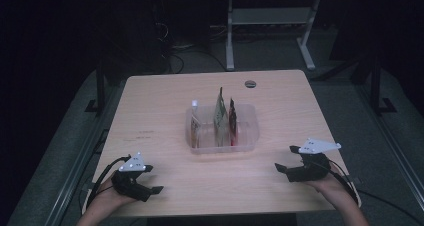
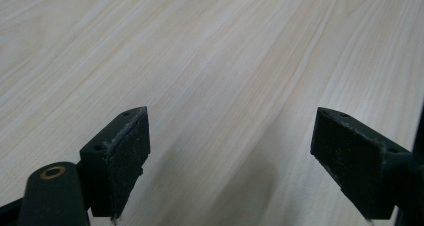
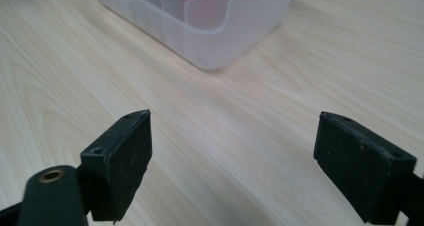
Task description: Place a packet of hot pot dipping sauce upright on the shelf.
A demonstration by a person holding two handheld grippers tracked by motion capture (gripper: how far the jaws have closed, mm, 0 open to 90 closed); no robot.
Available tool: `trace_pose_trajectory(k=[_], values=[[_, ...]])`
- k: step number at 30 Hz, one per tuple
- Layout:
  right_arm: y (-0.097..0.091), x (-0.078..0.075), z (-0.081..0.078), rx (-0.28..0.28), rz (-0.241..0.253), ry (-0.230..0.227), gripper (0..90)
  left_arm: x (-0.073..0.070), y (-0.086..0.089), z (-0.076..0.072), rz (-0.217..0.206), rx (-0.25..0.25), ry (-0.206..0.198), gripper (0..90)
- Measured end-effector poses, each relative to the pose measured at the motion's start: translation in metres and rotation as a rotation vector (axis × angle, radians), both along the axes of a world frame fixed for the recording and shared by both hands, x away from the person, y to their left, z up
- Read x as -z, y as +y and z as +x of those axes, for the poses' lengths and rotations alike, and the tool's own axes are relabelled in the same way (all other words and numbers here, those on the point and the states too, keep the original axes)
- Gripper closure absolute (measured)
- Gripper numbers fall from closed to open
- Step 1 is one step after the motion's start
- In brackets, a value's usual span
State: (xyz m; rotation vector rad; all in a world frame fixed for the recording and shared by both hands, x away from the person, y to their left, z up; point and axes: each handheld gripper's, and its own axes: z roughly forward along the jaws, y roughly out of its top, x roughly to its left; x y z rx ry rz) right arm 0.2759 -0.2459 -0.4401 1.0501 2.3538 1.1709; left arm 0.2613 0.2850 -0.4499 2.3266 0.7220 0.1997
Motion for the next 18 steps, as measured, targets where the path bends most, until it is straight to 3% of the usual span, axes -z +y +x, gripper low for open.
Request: trace_pose_trajectory(k=[7, 18], values=[[0.0013, 0.0088, 0.0034, -0.007, -0.051, 0.031, 14.9, 0.0022, 0.0016, 0.0027, 0.018, -0.003, 0.001, 15.7], [0.001, 0.0093, 0.0044, -0.008, -0.043, 0.03, 14.3, 0.0027, 0.0005, 0.0036, 0.029, 0.008, -0.005, 15.7]])
